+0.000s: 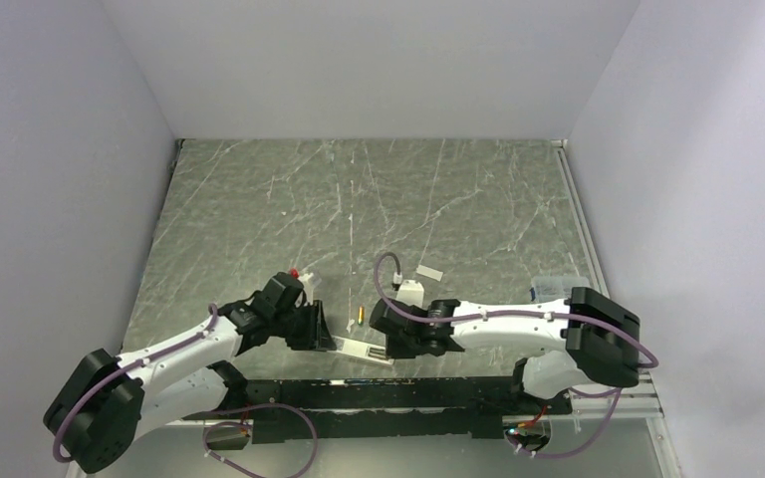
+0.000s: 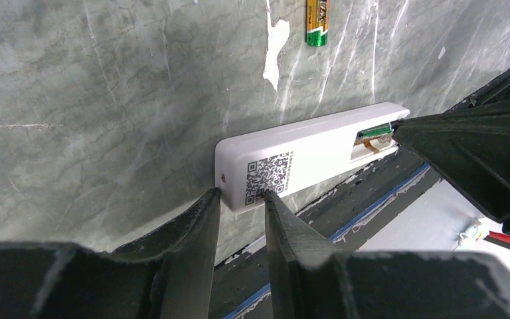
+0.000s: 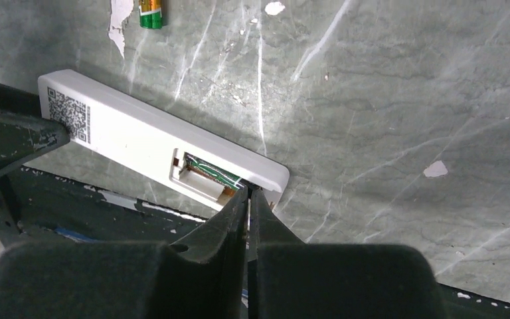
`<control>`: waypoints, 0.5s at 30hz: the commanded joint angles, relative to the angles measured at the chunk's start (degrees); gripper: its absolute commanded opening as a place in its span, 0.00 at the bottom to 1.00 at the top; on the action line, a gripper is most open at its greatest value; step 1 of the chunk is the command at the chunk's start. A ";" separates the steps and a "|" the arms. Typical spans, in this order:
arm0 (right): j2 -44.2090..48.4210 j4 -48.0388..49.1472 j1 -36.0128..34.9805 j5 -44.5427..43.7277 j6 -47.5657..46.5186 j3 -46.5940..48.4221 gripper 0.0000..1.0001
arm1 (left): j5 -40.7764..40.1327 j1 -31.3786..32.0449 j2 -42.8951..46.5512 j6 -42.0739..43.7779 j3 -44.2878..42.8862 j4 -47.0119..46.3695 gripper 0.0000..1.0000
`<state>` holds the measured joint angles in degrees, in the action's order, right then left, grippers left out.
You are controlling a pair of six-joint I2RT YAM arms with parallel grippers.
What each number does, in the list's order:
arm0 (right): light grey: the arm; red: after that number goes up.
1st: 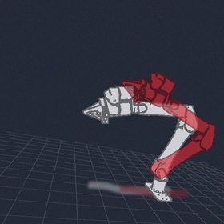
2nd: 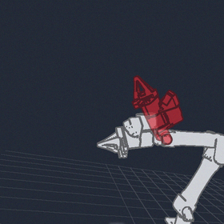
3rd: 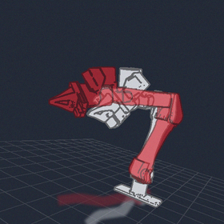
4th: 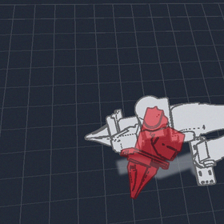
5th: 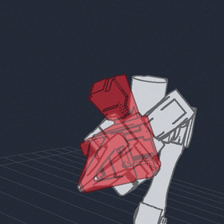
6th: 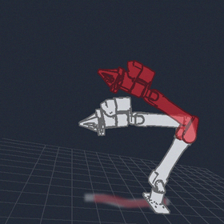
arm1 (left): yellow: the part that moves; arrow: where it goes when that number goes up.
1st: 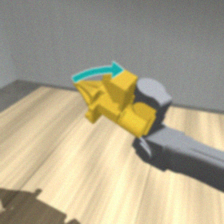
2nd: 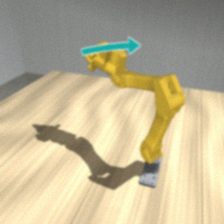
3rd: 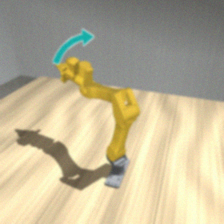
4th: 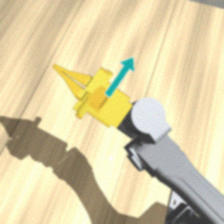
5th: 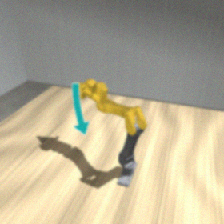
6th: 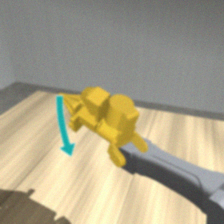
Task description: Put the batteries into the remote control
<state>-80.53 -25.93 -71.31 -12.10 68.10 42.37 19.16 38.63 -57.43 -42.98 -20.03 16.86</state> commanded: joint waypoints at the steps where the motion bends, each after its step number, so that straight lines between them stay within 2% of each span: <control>1: -4.05 -2.24 0.23 -3.09 -1.89 4.72 0.06 | 2.34 1.32 1.38 -1.73 0.55 -3.60 0.35; 7: -8.71 -2.94 0.16 -1.51 -3.48 6.41 0.00 | 1.78 1.66 2.52 -1.36 0.60 -2.31 0.36; 15: -11.92 -3.91 0.03 1.18 -5.43 7.43 0.00 | 2.33 1.79 2.61 -1.49 1.08 -3.46 0.37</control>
<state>-87.99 -33.98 -71.29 -11.92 63.37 50.57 18.57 39.51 -55.24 -43.20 -19.27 16.95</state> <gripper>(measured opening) 0.007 0.363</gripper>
